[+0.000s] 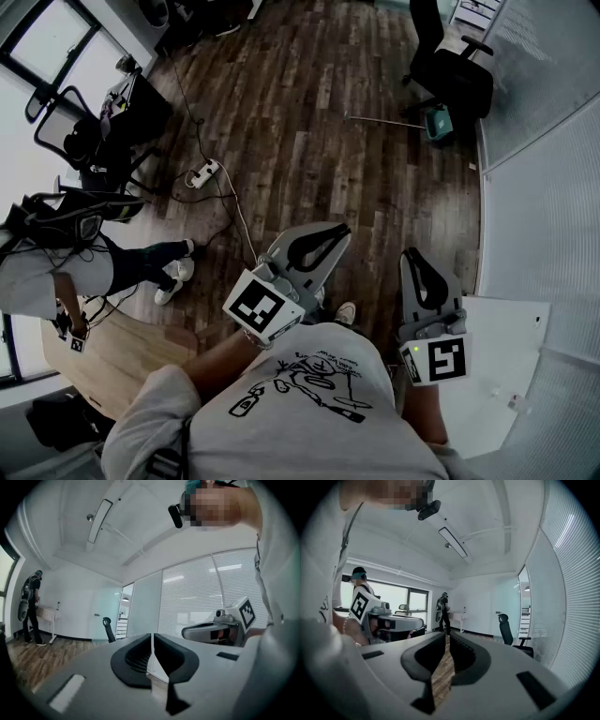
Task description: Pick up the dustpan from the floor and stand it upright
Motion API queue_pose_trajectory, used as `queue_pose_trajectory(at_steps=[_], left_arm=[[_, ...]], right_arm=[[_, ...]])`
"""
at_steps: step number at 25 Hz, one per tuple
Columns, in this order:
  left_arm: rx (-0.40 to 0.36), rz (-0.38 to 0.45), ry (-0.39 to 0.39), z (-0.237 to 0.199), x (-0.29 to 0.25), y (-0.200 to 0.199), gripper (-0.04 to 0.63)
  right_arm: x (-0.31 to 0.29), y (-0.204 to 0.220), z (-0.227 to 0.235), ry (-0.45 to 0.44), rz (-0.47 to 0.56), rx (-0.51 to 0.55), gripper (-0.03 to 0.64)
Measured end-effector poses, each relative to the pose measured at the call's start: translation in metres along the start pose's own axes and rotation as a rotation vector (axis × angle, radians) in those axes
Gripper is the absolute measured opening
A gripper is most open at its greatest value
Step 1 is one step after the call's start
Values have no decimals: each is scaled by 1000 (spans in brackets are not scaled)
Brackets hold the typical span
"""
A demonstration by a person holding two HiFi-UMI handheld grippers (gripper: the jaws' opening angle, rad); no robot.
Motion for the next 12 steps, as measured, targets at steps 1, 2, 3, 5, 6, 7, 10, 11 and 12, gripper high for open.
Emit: queue_pose_trajectory(at_steps=[1,2,3,5,6,7,10,11,12], left_arm=[[3,5,0,-2,1,-1,17],[5,8,0,-4,2,-2,17],[7,10,0,-6,3,-3,17],[5,4,4,-12,7,-2,17],[2,1,6,-16,10,-1,17],[1,1,8,-19,12,-1,17],[7,8,11,-30,21,-1,17],[9,6,12,-35,24,-1,17],[9,4,11,-41,26,-1,17]], right_arm=[[-2,-1,-2,1,3,3,25],[-3,-2,-4,2,7,5,25],[-5,-3,-6,2,13,4,26],[-12,-4,-13,-5,27,-1,26],[-16,-4,-16,-8,31,-2,26],[-20,-5,-20,-8,31,-1,26],[-34,-6,-29,1,24,-3,26],[-39,-7,-32,5,26,-4,26],[-44,-9,-34,9,28,-5,26]])
Point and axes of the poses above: the fingertips, and each gripper's own axes: x backward along the fingers, z to its right, y out of its underside, the point moved 6 cm from there along x, backward along the fingers, and after that the axes turned 1 degree about z, right-handed, at the moved point
